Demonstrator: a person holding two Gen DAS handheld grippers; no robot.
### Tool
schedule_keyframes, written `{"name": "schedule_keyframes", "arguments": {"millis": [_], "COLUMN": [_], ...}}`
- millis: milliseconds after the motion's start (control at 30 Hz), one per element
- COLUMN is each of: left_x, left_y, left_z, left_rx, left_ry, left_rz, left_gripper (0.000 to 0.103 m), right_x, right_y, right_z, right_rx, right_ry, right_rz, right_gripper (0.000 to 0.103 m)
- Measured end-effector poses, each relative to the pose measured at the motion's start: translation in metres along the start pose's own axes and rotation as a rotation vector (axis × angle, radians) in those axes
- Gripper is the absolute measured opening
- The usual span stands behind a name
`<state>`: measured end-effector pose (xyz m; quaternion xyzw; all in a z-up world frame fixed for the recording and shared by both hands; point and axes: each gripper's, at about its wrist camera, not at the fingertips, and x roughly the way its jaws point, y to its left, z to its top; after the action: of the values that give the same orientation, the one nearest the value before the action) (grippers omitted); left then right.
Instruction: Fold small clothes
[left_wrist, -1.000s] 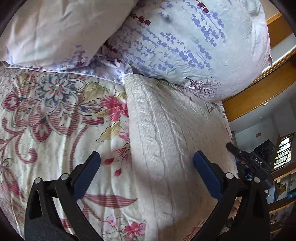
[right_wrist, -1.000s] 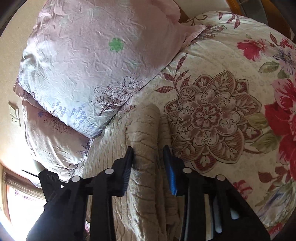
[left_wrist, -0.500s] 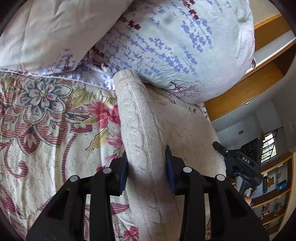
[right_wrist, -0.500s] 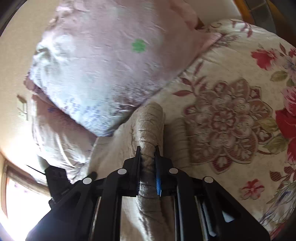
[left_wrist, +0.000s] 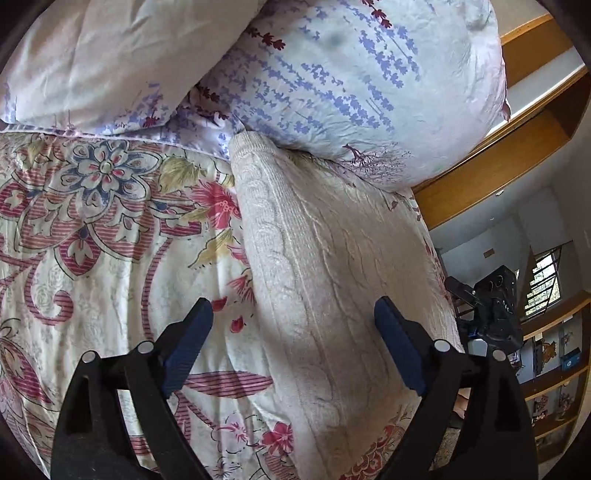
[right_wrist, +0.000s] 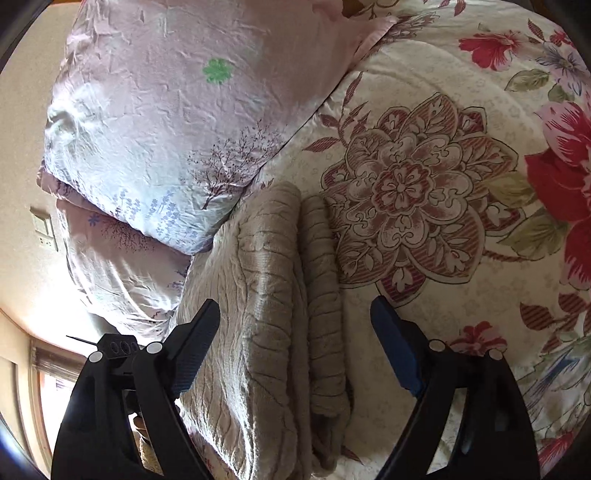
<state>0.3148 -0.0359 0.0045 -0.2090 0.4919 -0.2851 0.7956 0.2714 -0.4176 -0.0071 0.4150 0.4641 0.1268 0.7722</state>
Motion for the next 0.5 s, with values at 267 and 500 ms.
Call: {"name": "schedule_keyframes", "arguments": {"millis": [267, 500], "left_x": [0.012, 0.017], "left_y": [-0.020, -0.036], "left_z": [-0.005, -0.009], "left_rx": [0.036, 0.069], "left_ry": [0.010, -0.008], "left_rz": [0.010, 0.067], "left_gripper": [0.081, 0.068], "right_x": [0.016, 0.027], "right_y": [0.016, 0.022], "right_z": [-0.008, -0.015], "right_rx": [-0.082, -0.121], "right_ry": [0.064, 0.066], "right_rz": [-0.016, -0.016], "right_gripper": [0.076, 0.055]}}
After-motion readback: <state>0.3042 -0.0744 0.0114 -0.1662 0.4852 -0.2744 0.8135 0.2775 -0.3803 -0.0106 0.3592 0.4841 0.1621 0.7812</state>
